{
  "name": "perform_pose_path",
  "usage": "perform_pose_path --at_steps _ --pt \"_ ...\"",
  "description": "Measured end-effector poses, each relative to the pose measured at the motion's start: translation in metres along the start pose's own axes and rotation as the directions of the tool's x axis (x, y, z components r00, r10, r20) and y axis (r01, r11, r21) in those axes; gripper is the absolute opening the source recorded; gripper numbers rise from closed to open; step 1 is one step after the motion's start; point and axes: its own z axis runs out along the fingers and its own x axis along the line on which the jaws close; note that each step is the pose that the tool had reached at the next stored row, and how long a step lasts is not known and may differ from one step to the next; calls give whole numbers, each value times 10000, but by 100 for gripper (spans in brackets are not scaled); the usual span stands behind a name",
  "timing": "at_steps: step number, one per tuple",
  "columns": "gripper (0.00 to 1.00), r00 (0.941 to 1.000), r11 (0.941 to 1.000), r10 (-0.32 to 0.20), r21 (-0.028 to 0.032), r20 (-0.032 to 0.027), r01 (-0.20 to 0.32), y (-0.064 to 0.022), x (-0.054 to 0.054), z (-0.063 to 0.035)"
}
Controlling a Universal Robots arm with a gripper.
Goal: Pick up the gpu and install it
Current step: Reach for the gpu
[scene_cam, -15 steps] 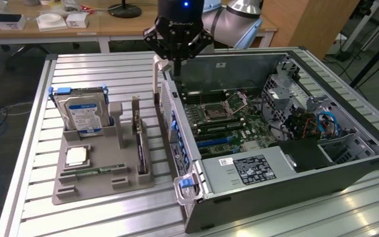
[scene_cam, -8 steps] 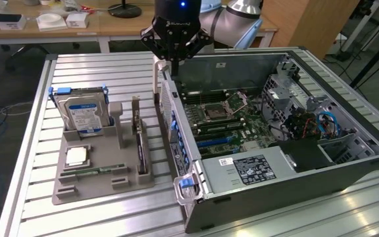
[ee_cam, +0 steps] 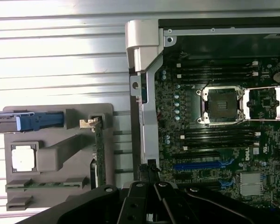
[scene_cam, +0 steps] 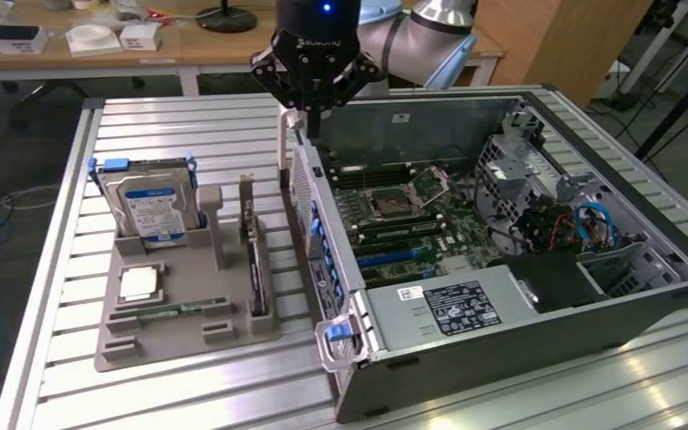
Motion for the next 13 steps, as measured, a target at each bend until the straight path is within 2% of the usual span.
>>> perform_pose_path --at_steps 13 --pt "11 10000 10000 0 1 -9 0 -8 96 0"
